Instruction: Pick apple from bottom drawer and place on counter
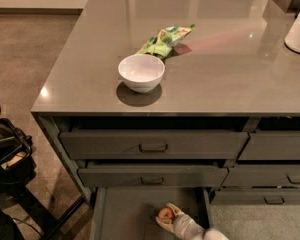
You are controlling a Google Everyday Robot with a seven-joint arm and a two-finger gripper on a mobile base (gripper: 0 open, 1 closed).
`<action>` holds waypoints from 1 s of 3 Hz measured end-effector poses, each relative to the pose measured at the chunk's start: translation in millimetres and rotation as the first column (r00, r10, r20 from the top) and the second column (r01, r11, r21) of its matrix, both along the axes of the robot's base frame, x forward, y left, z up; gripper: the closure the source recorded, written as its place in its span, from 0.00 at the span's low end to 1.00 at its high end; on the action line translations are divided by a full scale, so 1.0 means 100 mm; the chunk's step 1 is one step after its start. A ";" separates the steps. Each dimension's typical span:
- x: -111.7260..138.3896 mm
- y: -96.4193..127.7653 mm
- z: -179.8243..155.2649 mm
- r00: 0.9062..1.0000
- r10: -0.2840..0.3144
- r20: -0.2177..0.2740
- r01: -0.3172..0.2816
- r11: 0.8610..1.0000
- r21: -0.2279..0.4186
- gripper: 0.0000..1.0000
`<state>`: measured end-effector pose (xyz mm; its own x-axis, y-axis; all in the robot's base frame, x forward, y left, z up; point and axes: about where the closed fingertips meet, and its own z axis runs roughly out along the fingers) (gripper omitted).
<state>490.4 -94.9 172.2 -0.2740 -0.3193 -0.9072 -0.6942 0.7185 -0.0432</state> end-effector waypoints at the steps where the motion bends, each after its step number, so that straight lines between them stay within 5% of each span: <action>1: -0.24 -0.28 0.53 1.000 0.019 0.005 -0.019 0.998 0.065 1.00; 2: -0.70 -0.58 1.18 1.000 0.022 -0.021 -0.020 0.994 0.109 1.00; 3: -1.03 -0.74 2.06 0.998 0.054 0.020 -0.056 0.990 0.131 1.00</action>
Offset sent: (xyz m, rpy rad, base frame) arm -0.1336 -0.1100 0.2458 0.1051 0.0510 0.0609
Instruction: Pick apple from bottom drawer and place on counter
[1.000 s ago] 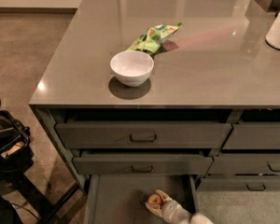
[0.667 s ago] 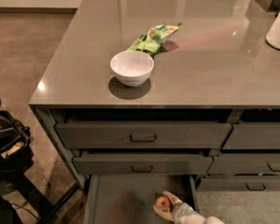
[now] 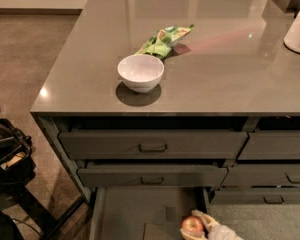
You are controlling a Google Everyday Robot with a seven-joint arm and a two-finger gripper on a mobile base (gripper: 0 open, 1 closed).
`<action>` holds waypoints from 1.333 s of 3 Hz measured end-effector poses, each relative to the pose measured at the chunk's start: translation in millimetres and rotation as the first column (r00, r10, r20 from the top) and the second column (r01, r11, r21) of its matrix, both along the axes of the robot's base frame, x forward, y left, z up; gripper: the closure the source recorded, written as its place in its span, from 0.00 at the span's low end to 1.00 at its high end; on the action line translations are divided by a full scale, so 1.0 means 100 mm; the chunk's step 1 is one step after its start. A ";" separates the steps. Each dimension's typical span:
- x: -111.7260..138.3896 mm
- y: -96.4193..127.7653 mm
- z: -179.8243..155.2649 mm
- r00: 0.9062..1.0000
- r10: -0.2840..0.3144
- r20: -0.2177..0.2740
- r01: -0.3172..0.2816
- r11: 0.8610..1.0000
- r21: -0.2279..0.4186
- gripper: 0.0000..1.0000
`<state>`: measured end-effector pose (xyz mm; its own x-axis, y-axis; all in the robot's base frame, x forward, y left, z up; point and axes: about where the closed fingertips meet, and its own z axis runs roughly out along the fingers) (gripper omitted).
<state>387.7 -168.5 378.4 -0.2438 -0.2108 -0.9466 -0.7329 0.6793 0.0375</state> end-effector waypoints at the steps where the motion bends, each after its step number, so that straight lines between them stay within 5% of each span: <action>1: 0.04 -0.22 0.32 0.999 0.007 0.035 -0.005 0.998 -0.067 1.00; 3: 0.06 -0.19 0.35 0.999 0.029 0.029 -0.027 0.998 -0.059 1.00; 4: 0.22 0.08 0.96 0.984 0.168 0.064 -0.164 0.984 -0.069 1.00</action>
Offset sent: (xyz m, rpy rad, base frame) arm 0.0026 -0.0217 0.0316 -0.0636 -0.0346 0.0058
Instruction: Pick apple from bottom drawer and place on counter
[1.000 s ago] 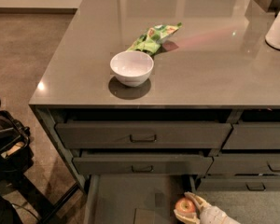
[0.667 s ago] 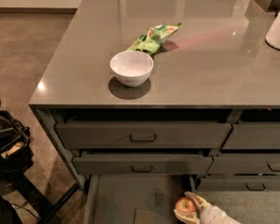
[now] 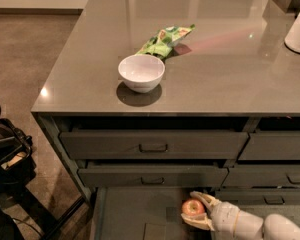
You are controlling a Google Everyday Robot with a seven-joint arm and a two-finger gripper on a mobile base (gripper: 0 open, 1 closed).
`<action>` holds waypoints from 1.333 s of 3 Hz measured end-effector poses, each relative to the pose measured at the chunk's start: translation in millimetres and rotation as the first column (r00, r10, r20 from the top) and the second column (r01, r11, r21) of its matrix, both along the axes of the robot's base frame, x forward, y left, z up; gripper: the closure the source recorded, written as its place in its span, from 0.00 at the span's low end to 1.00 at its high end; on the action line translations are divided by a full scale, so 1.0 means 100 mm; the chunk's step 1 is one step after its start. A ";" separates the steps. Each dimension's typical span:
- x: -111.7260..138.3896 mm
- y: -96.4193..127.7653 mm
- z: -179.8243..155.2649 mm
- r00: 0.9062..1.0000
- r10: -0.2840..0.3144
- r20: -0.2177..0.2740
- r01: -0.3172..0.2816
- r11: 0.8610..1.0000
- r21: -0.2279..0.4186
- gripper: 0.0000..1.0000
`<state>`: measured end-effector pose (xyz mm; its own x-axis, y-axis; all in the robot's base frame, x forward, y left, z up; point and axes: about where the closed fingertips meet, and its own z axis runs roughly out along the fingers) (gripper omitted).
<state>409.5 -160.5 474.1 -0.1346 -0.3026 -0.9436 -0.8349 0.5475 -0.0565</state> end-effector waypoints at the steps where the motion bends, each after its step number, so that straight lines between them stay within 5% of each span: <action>1: 0.09 0.29 0.91 0.984 0.153 0.087 -0.148 0.987 -0.064 1.00; 2: 0.12 0.49 1.75 0.950 0.253 0.184 -0.224 0.961 -0.163 1.00; 3: 0.01 0.67 2.55 0.904 0.307 0.297 -0.235 0.938 -0.254 1.00; 4: 0.01 0.67 2.55 0.904 0.307 0.297 -0.235 0.938 -0.254 1.00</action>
Offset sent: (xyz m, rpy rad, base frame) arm 0.0168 0.0671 0.2809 -0.2530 -0.3519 0.3465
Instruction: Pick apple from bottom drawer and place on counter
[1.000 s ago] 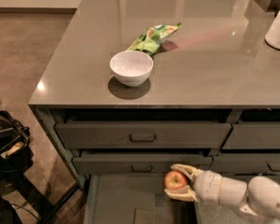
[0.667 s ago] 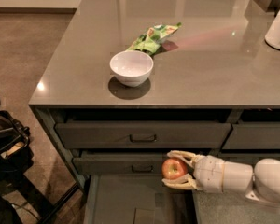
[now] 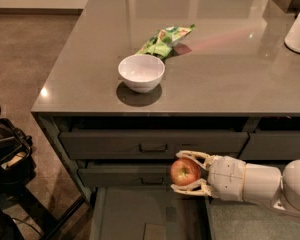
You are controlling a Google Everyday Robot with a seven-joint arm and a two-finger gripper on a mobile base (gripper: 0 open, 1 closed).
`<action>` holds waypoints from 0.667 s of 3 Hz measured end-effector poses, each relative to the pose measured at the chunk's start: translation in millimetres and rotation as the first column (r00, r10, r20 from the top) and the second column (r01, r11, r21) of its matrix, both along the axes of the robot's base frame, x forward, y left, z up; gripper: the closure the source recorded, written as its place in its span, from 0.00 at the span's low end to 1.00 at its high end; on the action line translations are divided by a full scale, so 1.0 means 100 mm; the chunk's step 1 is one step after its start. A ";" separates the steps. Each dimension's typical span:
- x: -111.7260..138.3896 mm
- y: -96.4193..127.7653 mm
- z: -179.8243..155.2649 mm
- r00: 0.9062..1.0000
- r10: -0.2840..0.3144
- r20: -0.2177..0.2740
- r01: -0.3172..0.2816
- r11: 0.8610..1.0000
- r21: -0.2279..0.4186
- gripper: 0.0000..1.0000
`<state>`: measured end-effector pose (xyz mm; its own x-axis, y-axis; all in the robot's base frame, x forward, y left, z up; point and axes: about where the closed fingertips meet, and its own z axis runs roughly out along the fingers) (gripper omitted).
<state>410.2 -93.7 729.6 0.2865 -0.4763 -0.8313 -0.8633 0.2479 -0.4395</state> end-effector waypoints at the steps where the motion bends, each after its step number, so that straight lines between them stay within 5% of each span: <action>1: 0.05 0.00 0.41 0.997 0.038 0.062 -0.034 0.997 -0.063 1.00; 2: 0.16 0.01 1.17 0.984 0.100 0.148 -0.069 0.977 -0.201 1.00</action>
Offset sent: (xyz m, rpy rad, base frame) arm 0.0328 -0.0033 0.2325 -0.4033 -0.2972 0.1356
